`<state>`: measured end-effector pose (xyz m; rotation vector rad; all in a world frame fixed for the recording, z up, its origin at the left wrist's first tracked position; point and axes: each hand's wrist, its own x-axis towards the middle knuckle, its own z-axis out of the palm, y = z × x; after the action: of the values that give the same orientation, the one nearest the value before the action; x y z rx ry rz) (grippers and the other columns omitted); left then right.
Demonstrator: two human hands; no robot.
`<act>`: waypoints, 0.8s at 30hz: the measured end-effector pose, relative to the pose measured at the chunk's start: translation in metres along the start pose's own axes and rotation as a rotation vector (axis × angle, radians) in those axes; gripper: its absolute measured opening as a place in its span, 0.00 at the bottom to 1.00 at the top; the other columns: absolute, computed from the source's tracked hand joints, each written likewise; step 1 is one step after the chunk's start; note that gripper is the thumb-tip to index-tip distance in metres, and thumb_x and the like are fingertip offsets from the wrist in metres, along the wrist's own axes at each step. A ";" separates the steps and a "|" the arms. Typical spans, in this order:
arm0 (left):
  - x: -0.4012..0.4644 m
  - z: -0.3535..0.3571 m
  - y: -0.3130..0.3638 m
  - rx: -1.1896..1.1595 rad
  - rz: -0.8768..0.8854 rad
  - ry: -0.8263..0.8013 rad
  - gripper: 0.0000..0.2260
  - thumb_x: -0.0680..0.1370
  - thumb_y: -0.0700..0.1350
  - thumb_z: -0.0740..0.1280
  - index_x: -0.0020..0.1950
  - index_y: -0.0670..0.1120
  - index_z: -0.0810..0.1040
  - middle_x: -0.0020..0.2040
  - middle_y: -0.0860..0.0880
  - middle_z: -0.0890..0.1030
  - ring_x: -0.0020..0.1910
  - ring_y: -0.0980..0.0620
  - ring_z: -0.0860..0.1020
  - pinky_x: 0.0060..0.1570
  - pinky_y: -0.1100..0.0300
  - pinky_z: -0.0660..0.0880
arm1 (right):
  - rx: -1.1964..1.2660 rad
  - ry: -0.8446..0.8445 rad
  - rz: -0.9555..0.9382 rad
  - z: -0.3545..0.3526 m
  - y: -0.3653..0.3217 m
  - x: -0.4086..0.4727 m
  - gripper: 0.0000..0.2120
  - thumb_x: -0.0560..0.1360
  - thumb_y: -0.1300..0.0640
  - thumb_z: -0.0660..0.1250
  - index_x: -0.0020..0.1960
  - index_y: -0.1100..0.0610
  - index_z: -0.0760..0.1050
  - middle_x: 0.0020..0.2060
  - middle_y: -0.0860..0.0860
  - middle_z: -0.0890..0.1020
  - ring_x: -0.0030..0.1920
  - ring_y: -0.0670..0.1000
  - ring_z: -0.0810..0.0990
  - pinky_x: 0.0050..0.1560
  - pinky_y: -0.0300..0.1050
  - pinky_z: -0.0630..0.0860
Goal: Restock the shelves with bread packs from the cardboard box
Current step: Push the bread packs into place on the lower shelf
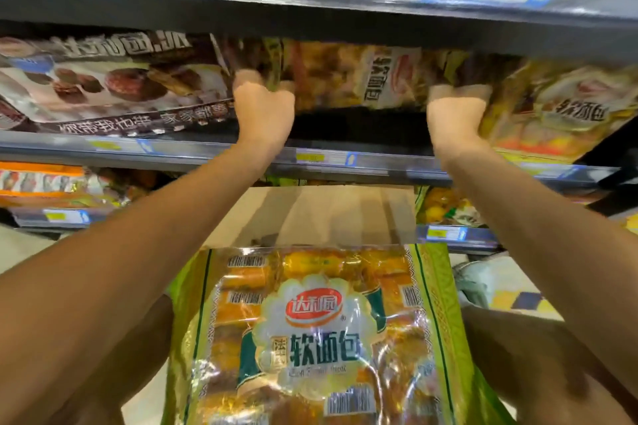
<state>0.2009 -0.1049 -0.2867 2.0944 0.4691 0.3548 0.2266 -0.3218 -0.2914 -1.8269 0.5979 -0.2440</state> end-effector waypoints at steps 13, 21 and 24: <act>0.029 0.011 -0.008 0.480 0.160 -0.394 0.15 0.82 0.51 0.62 0.60 0.42 0.80 0.56 0.41 0.81 0.61 0.40 0.76 0.56 0.54 0.71 | -0.794 -0.312 -0.239 0.002 0.017 -0.003 0.26 0.82 0.42 0.60 0.69 0.62 0.69 0.64 0.62 0.74 0.65 0.63 0.73 0.58 0.50 0.70; 0.015 0.011 -0.021 0.947 0.465 -0.511 0.23 0.83 0.58 0.55 0.74 0.47 0.67 0.71 0.38 0.68 0.70 0.36 0.64 0.71 0.46 0.58 | -1.008 -0.286 -0.443 -0.006 0.037 0.006 0.27 0.81 0.37 0.55 0.76 0.48 0.64 0.71 0.56 0.69 0.72 0.60 0.66 0.66 0.55 0.68; 0.020 0.022 -0.018 0.979 0.429 -0.586 0.26 0.83 0.60 0.52 0.75 0.45 0.65 0.73 0.39 0.67 0.72 0.36 0.64 0.71 0.45 0.59 | -1.055 -0.363 -0.436 -0.001 0.038 0.014 0.30 0.81 0.37 0.56 0.80 0.43 0.55 0.77 0.53 0.61 0.75 0.59 0.62 0.71 0.57 0.64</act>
<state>0.2249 -0.1029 -0.3125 3.0889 -0.2385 -0.3440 0.2277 -0.3388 -0.3284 -2.9286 0.0153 0.1686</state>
